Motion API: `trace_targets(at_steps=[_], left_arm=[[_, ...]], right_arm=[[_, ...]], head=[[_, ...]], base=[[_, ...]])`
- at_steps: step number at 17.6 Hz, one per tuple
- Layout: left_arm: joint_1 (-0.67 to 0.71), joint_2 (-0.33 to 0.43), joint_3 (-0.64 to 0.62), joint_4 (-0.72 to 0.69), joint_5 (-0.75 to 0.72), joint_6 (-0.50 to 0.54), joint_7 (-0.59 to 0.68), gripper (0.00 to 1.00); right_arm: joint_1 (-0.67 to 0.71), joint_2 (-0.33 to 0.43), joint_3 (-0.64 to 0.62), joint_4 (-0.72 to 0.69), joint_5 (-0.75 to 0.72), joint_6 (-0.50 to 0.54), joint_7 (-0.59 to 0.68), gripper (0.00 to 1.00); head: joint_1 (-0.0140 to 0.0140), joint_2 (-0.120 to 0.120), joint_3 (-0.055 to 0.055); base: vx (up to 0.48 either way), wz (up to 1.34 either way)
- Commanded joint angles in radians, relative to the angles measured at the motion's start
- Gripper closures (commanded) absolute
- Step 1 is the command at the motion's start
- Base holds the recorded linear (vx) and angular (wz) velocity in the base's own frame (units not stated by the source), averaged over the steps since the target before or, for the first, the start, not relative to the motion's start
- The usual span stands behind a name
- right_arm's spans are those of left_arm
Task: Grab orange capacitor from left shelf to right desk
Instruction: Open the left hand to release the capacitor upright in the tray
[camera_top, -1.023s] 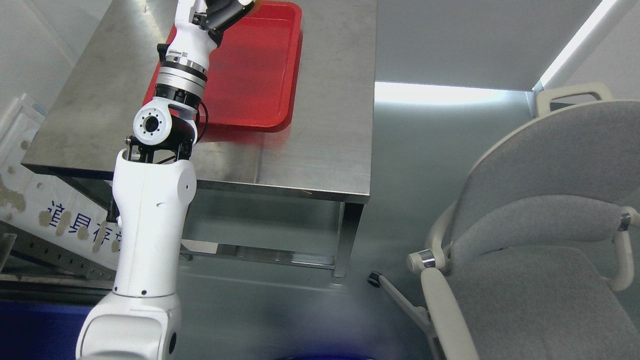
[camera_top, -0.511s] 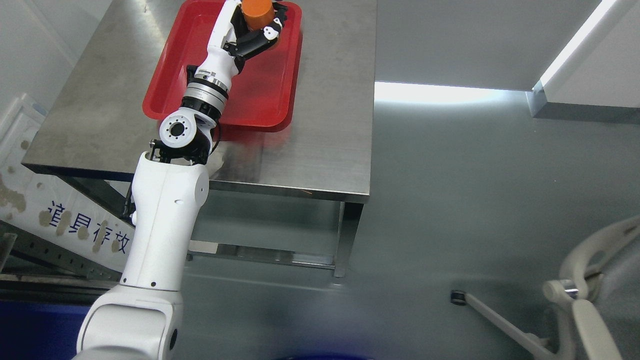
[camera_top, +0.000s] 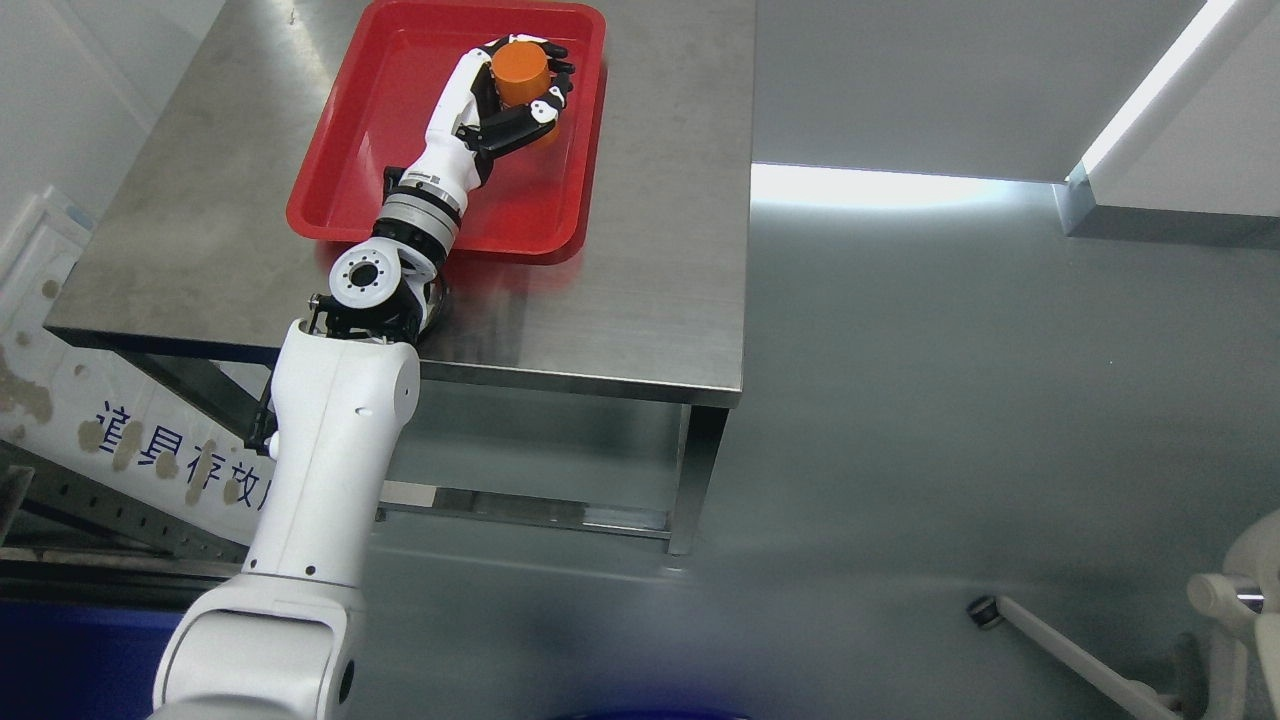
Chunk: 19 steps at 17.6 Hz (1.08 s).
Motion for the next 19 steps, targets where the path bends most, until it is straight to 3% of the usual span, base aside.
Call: trace_targets(at_steps=[1,2,4,8,12,15,19], left_arm=[[-0.014,0.017,0.076,0.040,0.000,-0.004,0.005,0.59],[-0.014,0.017,0.085,0.017,0.000,0.003,0.004,0.42],[-0.024,0.017,0.084,-0.006,0.000,0.007,0.005,0.22],[-0.046,0.017,0.102,-0.049,0.004,0.007,0.002,0.00],[-0.060,0.017,0.279,-0.084,0.021,0.010,-0.004,0.00],[-0.019,0.049,0.341,-0.145,0.023,0.031,-0.022,0.00],[0.129,0.097,0.447,-0.402,0.123,0.221,-0.066,0.00]], right_arm=[[0.023,-0.017,-0.017,-0.017,0.003,-0.001,0.000,0.00],[0.023,-0.017,-0.018,-0.017,0.003,-0.001,0.002,0.00],[0.023,-0.017,-0.017,-0.017,0.003,-0.001,0.002,0.00],[0.023,-0.017,-0.018,-0.017,0.003,-0.001,0.002,0.00],[0.023,-0.017,-0.017,-0.017,0.003,-0.001,0.002,0.00],[0.023,-0.017,-0.017,-0.017,0.003,-0.001,0.002,0.00],[0.023,-0.017,-0.018,-0.017,0.003,-0.001,0.000,0.00]], head=[[0.0000,0.000,0.000],[0.0000,0.000,0.000],[0.0000,0.000,0.000],[0.0000,0.000,0.000],[0.0000,0.000,0.000],[0.0000,0.000,0.000],[0.0000,0.000,0.000]], base=[[0.000,0.00],[0.000,0.00],[0.000,0.00],[-0.006,-0.03],[-0.001,0.01],[0.000,0.00],[0.000,0.00]])
